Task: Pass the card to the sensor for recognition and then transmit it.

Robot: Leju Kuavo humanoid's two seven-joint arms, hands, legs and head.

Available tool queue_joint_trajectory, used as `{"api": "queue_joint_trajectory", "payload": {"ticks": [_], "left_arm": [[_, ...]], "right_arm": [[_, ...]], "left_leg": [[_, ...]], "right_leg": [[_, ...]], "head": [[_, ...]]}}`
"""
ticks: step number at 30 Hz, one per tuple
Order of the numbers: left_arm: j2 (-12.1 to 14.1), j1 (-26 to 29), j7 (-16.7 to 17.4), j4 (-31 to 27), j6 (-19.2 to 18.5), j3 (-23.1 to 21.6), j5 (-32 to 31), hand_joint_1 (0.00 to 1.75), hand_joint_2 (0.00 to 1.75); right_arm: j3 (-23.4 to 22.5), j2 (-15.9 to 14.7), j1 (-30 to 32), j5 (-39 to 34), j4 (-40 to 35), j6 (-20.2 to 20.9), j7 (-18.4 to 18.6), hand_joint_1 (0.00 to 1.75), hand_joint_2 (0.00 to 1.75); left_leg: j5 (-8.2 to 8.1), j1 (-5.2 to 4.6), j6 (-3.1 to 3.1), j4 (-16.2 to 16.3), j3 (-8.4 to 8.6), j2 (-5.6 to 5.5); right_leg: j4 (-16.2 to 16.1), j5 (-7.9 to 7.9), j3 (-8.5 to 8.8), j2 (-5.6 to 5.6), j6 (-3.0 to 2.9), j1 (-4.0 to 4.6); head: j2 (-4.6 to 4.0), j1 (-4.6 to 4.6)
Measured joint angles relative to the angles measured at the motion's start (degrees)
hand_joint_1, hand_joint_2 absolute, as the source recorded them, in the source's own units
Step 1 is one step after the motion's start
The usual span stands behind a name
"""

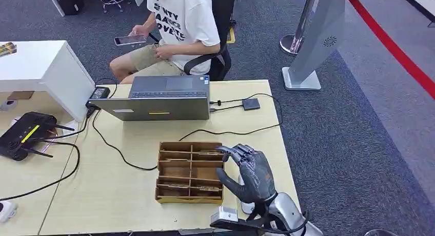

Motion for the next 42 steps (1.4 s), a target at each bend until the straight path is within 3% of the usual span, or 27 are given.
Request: {"api": "queue_joint_trajectory", "payload": {"ticks": [6, 20, 22, 26, 28, 33, 36, 39, 42], "left_arm": [[0.0, -0.01, 0.0, 0.0, -0.31, 0.0, -0.28, 0.0, 0.0], [0.0, -0.08, 0.0, 0.0, -0.55, 0.0, -0.52, 0.0, 0.0], [0.0, -0.09, 0.0, 0.0, -0.74, 0.0, -0.59, 0.0, 0.0], [0.0, -0.25, 0.11, 0.0, -1.09, 0.0, -0.9, 0.0, 0.0], [0.0, -0.42, 0.37, 0.0, -1.16, 0.0, -0.98, 0.0, 0.0], [0.0, -0.84, 0.39, 0.0, -1.33, -0.02, -1.05, 0.0, 0.0], [0.0, -0.84, 0.42, 0.0, -1.49, -0.02, -1.05, 0.0, 0.0], [0.0, -0.86, 0.42, 0.0, -1.6, -0.02, -1.05, 0.0, 0.0], [0.0, -0.86, 0.42, 0.0, -1.62, -0.02, -1.05, 0.0, 0.0]], "right_arm": [[0.57, -0.02, -1.13, 5.53, 4.11, -0.33, 2.82, 0.19, 1.75], [1.68, -0.02, -3.07, 7.49, 7.76, -0.2, 4.37, 0.23, 1.75], [1.81, 0.0, -3.78, 8.0, 8.3, 0.04, 4.72, 0.37, 1.75], [2.21, 0.13, -5.75, 8.59, 9.57, 1.2, 5.59, 0.86, 1.75], [2.32, 0.26, -6.62, 8.8, 10.09, 1.75, 5.92, 0.91, 1.75], [2.43, 0.72, -8.44, 9.13, 11.08, 2.08, 6.44, 1.33, 1.75], [2.43, 0.94, -9.28, 9.15, 11.21, 2.27, 6.51, 1.29, 1.75], [2.43, 1.42, -9.96, 9.22, 11.21, 2.45, 6.6, 0.77, 1.75], [2.43, 1.9, -10.4, 9.22, 11.17, 2.54, 6.6, 0.73, 1.75]], "left_leg": [[0.0, 0.0, 0.0, 0.0, 0.0, 0.0], [0.0, 0.0, 0.0, 0.0, 0.0, 0.0], [0.0, 0.0, 0.0, 0.0, 0.0, 0.0], [0.02, 0.0, 0.01, 0.0, 0.01, 0.0], [0.02, 0.0, 0.01, 0.0, 0.0, -0.01], [0.02, 0.0, 0.01, 0.0, 0.0, 0.0], [0.02, 0.0, 0.01, 0.0, 0.0, -0.01], [0.02, 0.0, 0.01, 0.0, 0.0, 0.0], [0.02, 0.0, 0.01, 0.0, 0.0, -0.01]], "right_leg": [[0.0, 0.0, 0.0, 0.0, 0.0, 0.0], [0.0, 0.0, 0.0, 0.0, 0.0, 0.0], [0.0, 0.0, 0.0, 0.0, 0.0, 0.0], [0.01, 0.01, 0.0, 0.0, 0.0, 0.0], [0.01, 0.01, 0.01, 0.0, 0.0, 0.0], [0.02, 0.01, 0.0, 0.0, 0.0, 0.0], [0.02, 0.01, 0.0, 0.0, 0.0, 0.0], [0.02, 0.01, 0.0, 0.0, 0.0, 0.0], [0.02, 0.01, 0.0, 0.0, 0.0, 0.0]], "head": [[0.0, -0.02], [0.0, -0.02], [0.0, -0.02], [0.0, -0.02], [0.0, -0.02], [0.0, -0.02], [0.0, 0.0], [0.0, -0.02], [0.0, -0.02]]}}
